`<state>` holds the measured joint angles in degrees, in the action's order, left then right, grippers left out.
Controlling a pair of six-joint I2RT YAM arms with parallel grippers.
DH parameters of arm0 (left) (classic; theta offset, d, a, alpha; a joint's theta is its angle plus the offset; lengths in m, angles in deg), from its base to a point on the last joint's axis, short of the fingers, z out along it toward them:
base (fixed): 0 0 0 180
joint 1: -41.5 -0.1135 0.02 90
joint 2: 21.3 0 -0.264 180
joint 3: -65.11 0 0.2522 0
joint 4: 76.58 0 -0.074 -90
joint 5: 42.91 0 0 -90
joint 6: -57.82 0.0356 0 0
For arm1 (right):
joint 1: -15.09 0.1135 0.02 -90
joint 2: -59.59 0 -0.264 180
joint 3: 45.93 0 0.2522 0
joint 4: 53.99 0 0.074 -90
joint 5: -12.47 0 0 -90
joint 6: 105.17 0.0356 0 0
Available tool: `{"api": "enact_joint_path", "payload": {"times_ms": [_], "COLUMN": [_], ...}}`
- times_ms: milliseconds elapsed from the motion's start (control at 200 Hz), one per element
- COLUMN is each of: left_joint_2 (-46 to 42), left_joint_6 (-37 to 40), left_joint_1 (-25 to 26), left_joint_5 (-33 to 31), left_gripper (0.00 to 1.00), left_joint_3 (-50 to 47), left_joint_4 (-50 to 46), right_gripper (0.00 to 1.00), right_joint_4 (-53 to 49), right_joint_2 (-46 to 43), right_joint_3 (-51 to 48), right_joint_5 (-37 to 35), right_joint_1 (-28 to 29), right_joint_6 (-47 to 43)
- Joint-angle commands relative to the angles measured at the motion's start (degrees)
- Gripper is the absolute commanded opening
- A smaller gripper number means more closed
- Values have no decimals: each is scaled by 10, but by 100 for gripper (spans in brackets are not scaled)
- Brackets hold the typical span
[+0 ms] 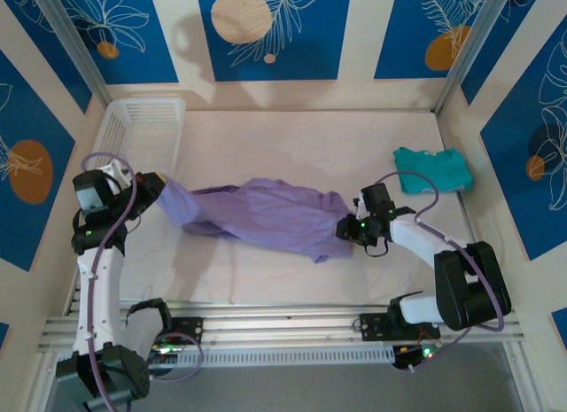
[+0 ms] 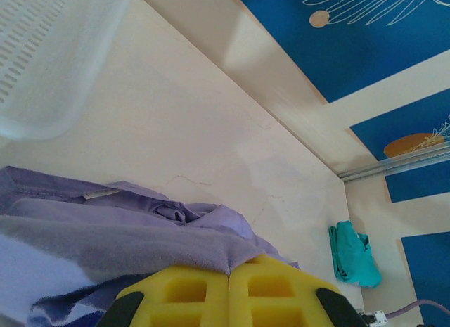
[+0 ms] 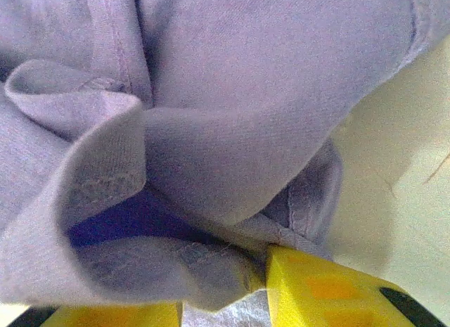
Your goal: Fold the inside-out t-shirt
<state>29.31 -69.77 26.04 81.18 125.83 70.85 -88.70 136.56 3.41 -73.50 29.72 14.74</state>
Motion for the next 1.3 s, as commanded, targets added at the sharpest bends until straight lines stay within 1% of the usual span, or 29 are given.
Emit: {"api": "enact_joint_path", "payload": {"times_ms": [0,170,300,475,730,935,1040,1150,1295], "left_joint_2": [0,2,2,3,0,-3,-8,-16,-18], "left_joint_6": [5,7,8,9,8,5,3,-11,-36], "left_joint_1": [4,4,4,4,4,4,4,4,3], "left_joint_5": [8,8,8,7,5,-2,-13,-25,-31], "left_gripper": [0,0,0,0,0,0,0,0,0], "left_joint_3": [-4,-5,-4,-4,-3,-1,8,26,90], "left_joint_4": [18,17,17,15,13,13,4,0,-17], "right_gripper": [34,24,14,0,0,0,0,0,0], "right_joint_4": [4,8,9,6,-10,-12,4,26,15], "right_joint_2": [9,7,3,-32,-148,-189,-215,-254,-293], "right_joint_3": [19,20,22,17,4,9,9,27,106], "right_joint_5": [-3,-3,-5,-7,4,70,125,173,200], "right_joint_1": [4,3,4,1,-13,-23,-34,-59,-116], "right_joint_6": [-11,-14,-16,-17,-9,-17,-12,4,13]}}
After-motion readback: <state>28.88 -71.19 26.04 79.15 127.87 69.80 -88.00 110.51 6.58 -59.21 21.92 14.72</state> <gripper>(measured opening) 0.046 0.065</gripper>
